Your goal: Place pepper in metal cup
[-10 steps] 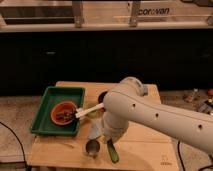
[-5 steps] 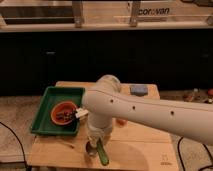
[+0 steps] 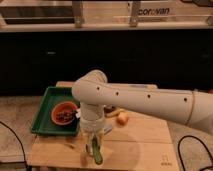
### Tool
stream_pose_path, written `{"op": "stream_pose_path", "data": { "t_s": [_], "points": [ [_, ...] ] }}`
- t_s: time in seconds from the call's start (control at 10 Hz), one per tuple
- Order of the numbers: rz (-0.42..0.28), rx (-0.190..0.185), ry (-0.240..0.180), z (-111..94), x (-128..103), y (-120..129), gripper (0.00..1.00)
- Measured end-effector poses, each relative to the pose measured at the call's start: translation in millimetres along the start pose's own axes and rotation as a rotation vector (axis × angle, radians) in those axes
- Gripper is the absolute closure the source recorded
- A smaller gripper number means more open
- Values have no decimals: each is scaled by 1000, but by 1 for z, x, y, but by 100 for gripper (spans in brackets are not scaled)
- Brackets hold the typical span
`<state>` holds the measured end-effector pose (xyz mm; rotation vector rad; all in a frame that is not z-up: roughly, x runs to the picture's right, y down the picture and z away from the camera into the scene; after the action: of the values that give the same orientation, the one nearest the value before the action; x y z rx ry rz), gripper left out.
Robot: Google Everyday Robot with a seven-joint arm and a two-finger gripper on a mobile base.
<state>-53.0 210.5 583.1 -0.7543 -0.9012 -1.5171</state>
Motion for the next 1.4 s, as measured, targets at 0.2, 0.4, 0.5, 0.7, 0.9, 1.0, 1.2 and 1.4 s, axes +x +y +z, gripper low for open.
{"op": "stream_pose_path", "data": {
  "t_s": [0.2, 0.4, 0.5, 0.7, 0.9, 1.0, 1.2, 1.4],
  "points": [
    [19, 19, -77, 13, 5, -3, 90],
    [28, 39, -121, 19, 5, -5, 90],
    [32, 48, -133, 21, 5, -4, 90],
    [19, 84, -160, 24, 5, -5, 90],
    [4, 105, -173, 24, 5, -9, 90],
    [-3, 113, -182, 24, 5, -12, 90],
    [-21, 126, -207, 25, 4, -15, 90],
    [-41, 154, -247, 30, 2, -19, 90]
  ]
}}
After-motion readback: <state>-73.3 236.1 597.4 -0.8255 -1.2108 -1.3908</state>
